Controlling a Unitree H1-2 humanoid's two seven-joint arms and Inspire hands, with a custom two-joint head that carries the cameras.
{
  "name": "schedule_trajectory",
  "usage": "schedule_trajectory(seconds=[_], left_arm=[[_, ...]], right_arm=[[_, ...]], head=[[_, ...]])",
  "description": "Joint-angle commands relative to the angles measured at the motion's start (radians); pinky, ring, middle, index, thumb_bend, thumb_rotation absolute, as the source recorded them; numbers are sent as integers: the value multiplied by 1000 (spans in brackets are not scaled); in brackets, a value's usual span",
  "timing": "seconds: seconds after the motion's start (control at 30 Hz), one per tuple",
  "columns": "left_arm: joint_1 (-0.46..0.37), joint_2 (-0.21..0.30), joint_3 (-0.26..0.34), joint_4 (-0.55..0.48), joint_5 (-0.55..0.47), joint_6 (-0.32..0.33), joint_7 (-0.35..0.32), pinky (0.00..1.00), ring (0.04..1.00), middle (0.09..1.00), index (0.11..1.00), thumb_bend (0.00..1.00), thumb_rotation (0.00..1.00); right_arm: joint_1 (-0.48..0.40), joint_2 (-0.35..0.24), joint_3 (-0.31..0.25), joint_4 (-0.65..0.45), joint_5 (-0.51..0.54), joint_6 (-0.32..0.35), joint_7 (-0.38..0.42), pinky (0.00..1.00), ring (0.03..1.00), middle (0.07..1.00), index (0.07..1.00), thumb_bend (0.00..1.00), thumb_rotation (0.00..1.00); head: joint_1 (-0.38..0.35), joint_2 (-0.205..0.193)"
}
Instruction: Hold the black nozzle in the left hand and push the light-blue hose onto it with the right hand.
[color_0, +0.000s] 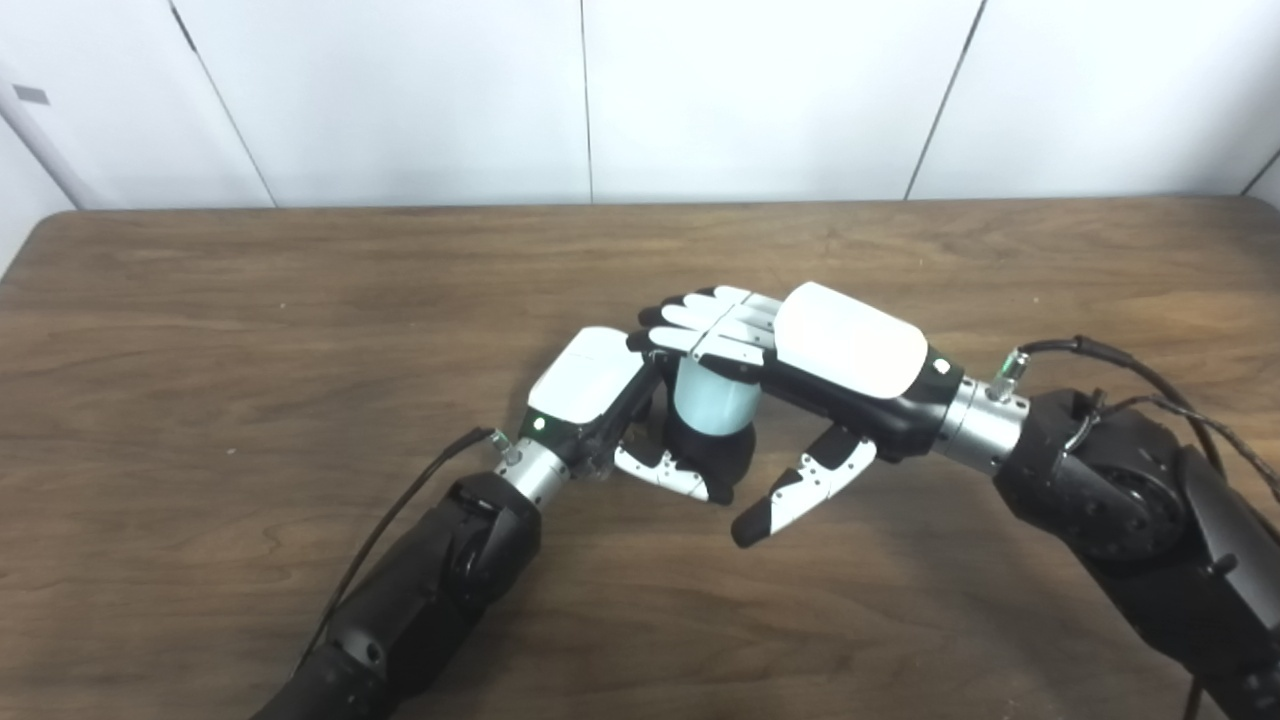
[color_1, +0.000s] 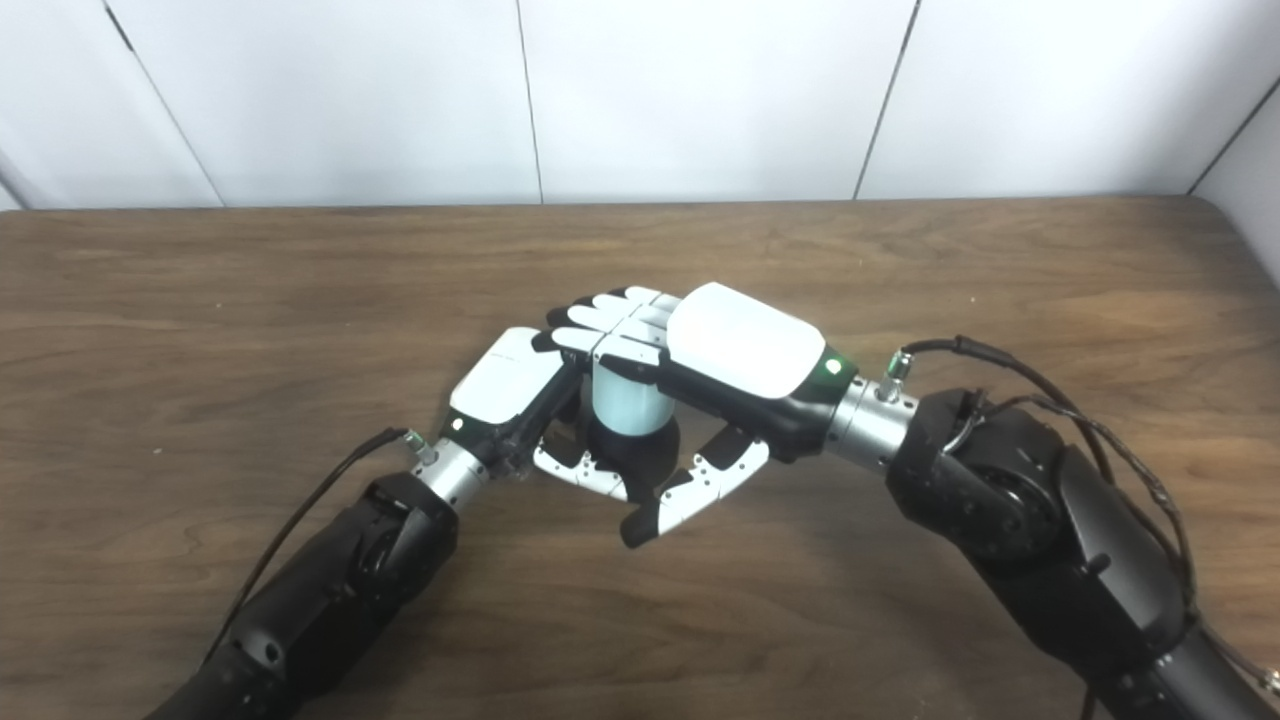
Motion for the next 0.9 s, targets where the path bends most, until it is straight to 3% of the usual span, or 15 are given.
schedule_trajectory(seconds=[0.0, 0.03, 0.13, 0.2, 0.27, 0.37, 0.4, 0.5, 0.67, 0.8, 0.87], left_arm=[[61, 20, -41, 64, 30, 24, -103, 233, 341, 406, 511, 520, 0], [59, 20, -42, 67, 33, 23, -102, 231, 337, 404, 511, 520, 0], [55, 19, -45, 75, 37, 24, -102, 220, 327, 436, 497, 523, 0], [54, 16, -44, 76, 31, 28, -106, 214, 326, 405, 506, 520, 0], [53, 14, -44, 78, 31, 27, -103, 217, 330, 401, 507, 520, 0], [54, 12, -45, 81, 34, 25, -95, 220, 328, 400, 508, 520, 0], [53, 11, -46, 84, 38, 23, -90, 218, 324, 444, 494, 524, 0], [53, 12, -46, 85, 40, 22, -88, 210, 316, 471, 485, 527, 0], [51, 15, -48, 85, 39, 21, -94, 208, 323, 402, 510, 519, 0], [53, 17, -44, 82, 33, 22, -95, 204, 314, 466, 487, 526, 0], [54, 18, -44, 80, 34, 24, -96, 208, 320, 436, 497, 523, 0]], right_arm=[[58, 33, -27, 32, 73, 14, -10, 863, 958, 995, 998, 754, 785], [61, 76, -69, 24, 126, 49, -48, 803, 931, 988, 999, 713, 656], [69, 223, -203, 7, 308, 188, -149, 667, 862, 951, 997, 619, 422], [64, 318, -292, -10, 362, 301, -214, 601, 794, 919, 976, 576, 476], [50, 368, -352, -8, 376, 368, -252, 552, 745, 883, 946, 573, 495], [31, 405, -419, 24, 393, 455, -295, 503, 683, 827, 870, 524, 350], [26, 416, -437, 29, 404, 495, -309, 475, 653, 808, 840, 535, 305], [25, 410, -450, 46, 385, 549, -332, 416, 596, 776, 795, 556, 252], [36, 388, -444, 84, 342, 570, -357, 396, 524, 660, 678, 554, 139], [50, 334, -401, 122, 294, 530, -336, 384, 521, 642, 659, 557, 60], [55, 286, -357, 156, 249, 474, -322, 398, 537, 633, 657, 564, 26]], head=[[1, 1], [-1, -2], [-5, -8], [-4, -10], [-3, -13], [0, -14], [1, -15], [1, -14], [3, -16], [7, -16], [7, -15]])
